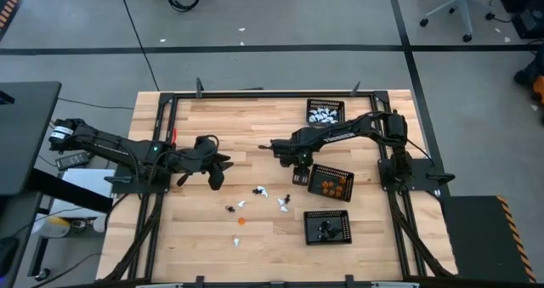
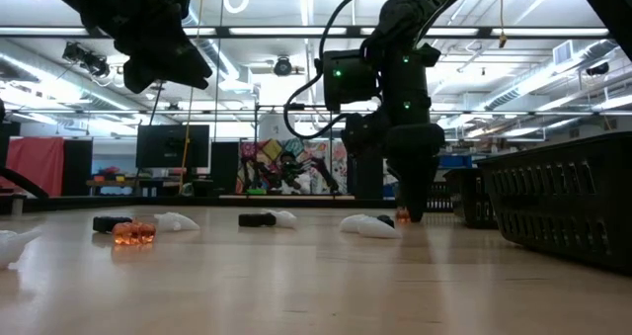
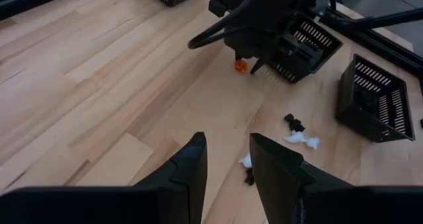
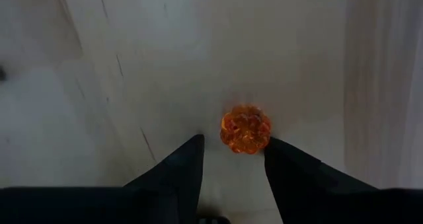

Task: Sort Halloween decoration
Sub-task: Put the orange pumpkin toy into the center black bin, then put the white ghost toy into the top black bin

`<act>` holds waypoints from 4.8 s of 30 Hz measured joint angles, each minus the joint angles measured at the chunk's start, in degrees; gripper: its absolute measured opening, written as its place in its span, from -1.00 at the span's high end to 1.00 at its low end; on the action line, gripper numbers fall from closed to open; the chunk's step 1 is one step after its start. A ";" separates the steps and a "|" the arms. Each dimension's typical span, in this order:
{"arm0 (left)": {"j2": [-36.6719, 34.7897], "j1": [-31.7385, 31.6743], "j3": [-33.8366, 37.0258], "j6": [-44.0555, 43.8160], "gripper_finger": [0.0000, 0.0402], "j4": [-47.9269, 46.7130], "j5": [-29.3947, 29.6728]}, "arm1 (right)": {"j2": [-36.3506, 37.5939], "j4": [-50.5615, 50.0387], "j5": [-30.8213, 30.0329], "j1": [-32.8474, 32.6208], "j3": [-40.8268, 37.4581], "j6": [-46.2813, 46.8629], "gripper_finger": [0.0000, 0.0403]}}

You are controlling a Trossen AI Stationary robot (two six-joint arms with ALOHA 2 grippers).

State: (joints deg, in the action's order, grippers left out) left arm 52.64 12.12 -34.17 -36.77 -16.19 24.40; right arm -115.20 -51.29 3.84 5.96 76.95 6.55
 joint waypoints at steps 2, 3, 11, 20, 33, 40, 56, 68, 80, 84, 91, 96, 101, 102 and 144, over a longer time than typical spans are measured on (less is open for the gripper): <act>0.00 0.00 0.00 0.00 0.39 0.00 -0.02 | 0.02 0.07 -0.65 -0.04 0.00 -0.11 0.18; 0.00 0.00 0.00 0.00 0.39 -0.02 0.00 | 0.02 0.16 -0.87 -0.07 0.00 -0.03 0.18; 0.00 0.00 0.00 -0.13 0.39 -0.07 0.00 | 0.02 0.00 -1.90 -0.41 0.46 2.37 0.18; 0.00 0.00 0.02 -0.12 0.39 -0.17 0.00 | -0.09 0.59 -7.18 -1.88 2.33 2.78 0.18; 0.00 0.00 0.02 -0.13 0.39 -0.22 0.00 | 0.22 2.49 -6.92 -1.84 0.11 3.27 0.20; 0.00 0.00 0.01 -0.11 0.39 -0.20 0.00 | 0.22 2.64 -5.20 -1.84 0.07 3.01 0.43; 0.00 0.00 0.01 -0.10 0.39 -0.15 0.00 | -0.04 1.55 -3.80 -1.87 1.34 3.95 0.53; 0.00 0.00 0.00 -0.31 0.39 -2.87 0.00 | -0.11 -3.10 -3.21 -2.78 6.54 3.84 0.53; 0.00 0.00 0.00 0.09 0.39 -2.91 0.00 | 0.18 -11.29 -2.65 -6.55 14.05 3.97 0.53; 0.00 0.00 0.02 0.09 0.39 -2.93 0.00 | 2.92 -13.20 -2.79 -7.42 13.86 5.16 0.53; 0.00 -0.02 0.02 0.24 0.39 -2.94 0.21 | 11.61 -16.14 -6.49 -7.82 9.07 8.48 0.53; 0.00 -0.04 0.00 0.35 0.39 -2.93 0.59 | 18.69 -13.21 -6.53 -8.74 -1.14 11.92 0.52; 0.00 -0.04 0.00 0.02 0.39 -2.92 0.66 | 24.98 -6.04 -2.20 -10.19 -13.72 16.79 0.52; 0.00 -0.04 0.02 -0.12 0.38 -2.91 0.67 | 25.79 -5.42 -1.23 -10.53 -15.83 17.80 0.52; 2.93 -0.66 0.02 -6.12 0.38 -2.14 -0.02 | -3.82 13.02 -4.73 -14.50 15.33 4.96 -0.06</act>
State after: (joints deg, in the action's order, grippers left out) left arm 55.57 11.46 -34.15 -42.90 -18.32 24.38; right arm -119.01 -38.27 -0.89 -8.54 92.28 11.51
